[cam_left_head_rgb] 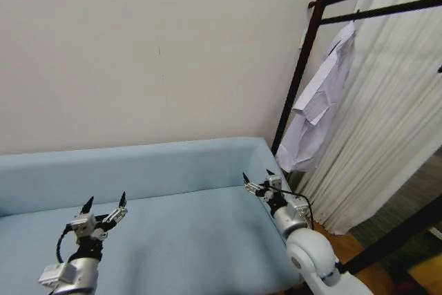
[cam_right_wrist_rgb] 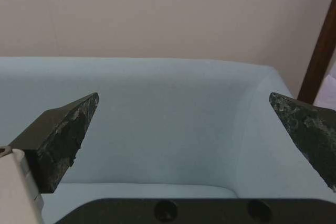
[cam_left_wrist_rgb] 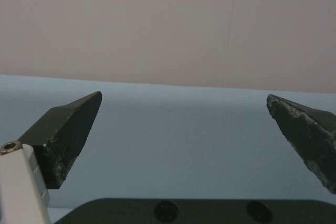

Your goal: Pick up the clothes from the sofa and hang them on the clothes hanger.

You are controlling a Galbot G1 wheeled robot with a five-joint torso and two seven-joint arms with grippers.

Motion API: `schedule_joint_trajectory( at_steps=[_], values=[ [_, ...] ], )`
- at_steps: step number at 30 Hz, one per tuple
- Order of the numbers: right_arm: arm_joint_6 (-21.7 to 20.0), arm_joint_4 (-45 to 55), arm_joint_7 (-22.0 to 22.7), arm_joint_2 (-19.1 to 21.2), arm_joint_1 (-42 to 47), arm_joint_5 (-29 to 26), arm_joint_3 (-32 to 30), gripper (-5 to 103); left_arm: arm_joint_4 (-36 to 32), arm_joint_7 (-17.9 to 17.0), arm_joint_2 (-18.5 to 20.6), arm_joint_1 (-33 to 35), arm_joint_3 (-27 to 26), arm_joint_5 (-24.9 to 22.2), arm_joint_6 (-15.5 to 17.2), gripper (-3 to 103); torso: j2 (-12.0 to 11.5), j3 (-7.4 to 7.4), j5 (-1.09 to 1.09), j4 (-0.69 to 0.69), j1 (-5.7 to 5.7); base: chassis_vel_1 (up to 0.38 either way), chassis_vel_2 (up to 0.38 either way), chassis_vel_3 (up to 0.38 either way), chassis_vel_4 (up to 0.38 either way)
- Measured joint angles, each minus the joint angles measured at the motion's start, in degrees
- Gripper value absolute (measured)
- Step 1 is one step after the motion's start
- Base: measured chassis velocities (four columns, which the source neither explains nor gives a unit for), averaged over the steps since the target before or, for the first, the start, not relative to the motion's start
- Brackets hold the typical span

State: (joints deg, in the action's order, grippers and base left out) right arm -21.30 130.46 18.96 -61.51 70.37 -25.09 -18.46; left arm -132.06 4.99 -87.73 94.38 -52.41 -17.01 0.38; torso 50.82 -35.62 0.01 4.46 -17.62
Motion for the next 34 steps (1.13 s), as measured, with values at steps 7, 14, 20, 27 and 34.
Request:
schedule_joint_trajectory(
  at_steps=[7, 14, 20, 27, 34],
  values=[
    [-0.24, 0.05, 0.96, -0.16, -0.12, 0.37, 0.17, 100, -0.11, -0.01, 0.5, -0.64, 0.09, 0.51, 0.56, 100, 0.0, -0.01, -0.01, 0.0, 0.0, 0.0, 0.0, 0.0, 0.0],
    [-0.27, 0.01, 1.0, -0.19, -0.3, 0.37, 0.26, 100, -0.11, -0.02, 0.62, -0.76, 0.13, 0.51, 0.68, 100, -0.01, -0.01, -0.01, 0.0, 0.0, 0.0, 0.0, 0.0, 0.0],
    [-0.27, -0.08, 1.0, -0.19, -0.39, 0.37, 0.31, 100, -0.1, -0.05, 0.68, -0.81, 0.16, 0.51, 0.71, 100, -0.01, -0.01, -0.01, 0.0, 0.0, 0.0, 0.0, 0.0, 0.0],
    [-0.27, -0.14, 1.02, -0.19, -0.44, 0.35, 0.34, 100, -0.08, -0.07, 0.71, -0.84, 0.16, 0.5, 0.74, 100, -0.01, -0.01, -0.01, 0.0, 0.0, 0.0, 0.0, 0.0, 0.0],
    [-0.27, -0.17, 1.04, -0.19, -0.47, 0.32, 0.37, 100, -0.05, -0.09, 0.72, -0.86, 0.16, 0.48, 0.78, 100, -0.01, -0.01, -0.01, 0.0, 0.0, 0.0, 0.0, 0.0, 0.0]
  ],
)
